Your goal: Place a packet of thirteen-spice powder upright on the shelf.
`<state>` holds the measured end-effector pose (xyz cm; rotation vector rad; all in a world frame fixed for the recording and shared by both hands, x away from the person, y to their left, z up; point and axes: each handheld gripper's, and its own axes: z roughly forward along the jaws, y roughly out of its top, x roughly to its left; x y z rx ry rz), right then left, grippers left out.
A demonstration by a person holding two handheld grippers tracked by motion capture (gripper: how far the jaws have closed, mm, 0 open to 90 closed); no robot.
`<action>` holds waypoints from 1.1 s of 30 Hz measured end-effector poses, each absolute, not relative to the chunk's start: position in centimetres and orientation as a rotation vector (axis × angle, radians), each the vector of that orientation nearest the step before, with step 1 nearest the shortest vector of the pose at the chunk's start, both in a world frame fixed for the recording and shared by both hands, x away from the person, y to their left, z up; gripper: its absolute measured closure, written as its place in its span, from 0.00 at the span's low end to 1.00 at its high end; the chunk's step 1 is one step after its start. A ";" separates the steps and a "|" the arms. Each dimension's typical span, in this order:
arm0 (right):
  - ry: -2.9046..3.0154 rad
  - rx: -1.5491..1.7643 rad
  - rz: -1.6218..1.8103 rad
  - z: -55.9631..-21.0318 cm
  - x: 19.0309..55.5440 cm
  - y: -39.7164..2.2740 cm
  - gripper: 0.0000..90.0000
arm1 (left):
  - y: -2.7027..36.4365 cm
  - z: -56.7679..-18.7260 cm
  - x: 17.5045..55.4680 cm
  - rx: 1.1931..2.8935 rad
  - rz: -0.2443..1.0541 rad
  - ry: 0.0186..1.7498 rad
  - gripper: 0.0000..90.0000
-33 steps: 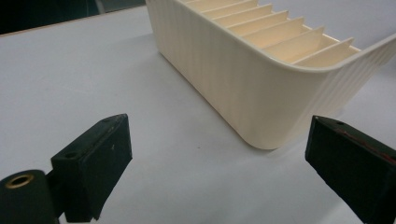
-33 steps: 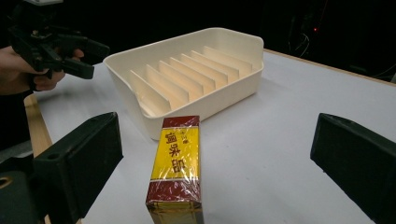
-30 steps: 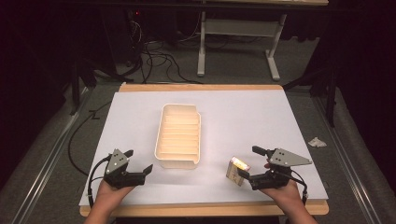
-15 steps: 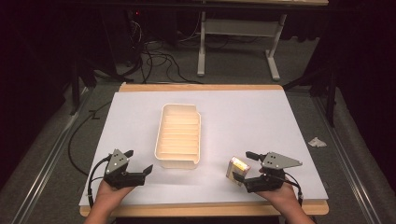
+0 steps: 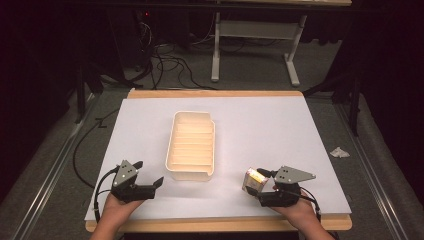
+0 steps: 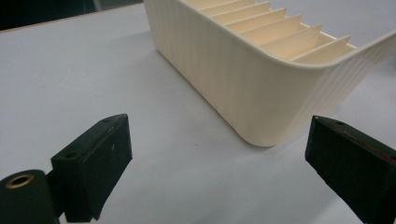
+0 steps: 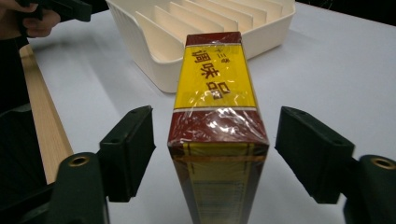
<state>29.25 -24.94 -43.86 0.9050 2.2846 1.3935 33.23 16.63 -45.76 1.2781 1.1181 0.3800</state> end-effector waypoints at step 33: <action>2.160 0.848 1.376 -42.5 28.8 -26.0 0.76 | 16.5 -45.8 33.2 1.284 0.376 1.112 0.09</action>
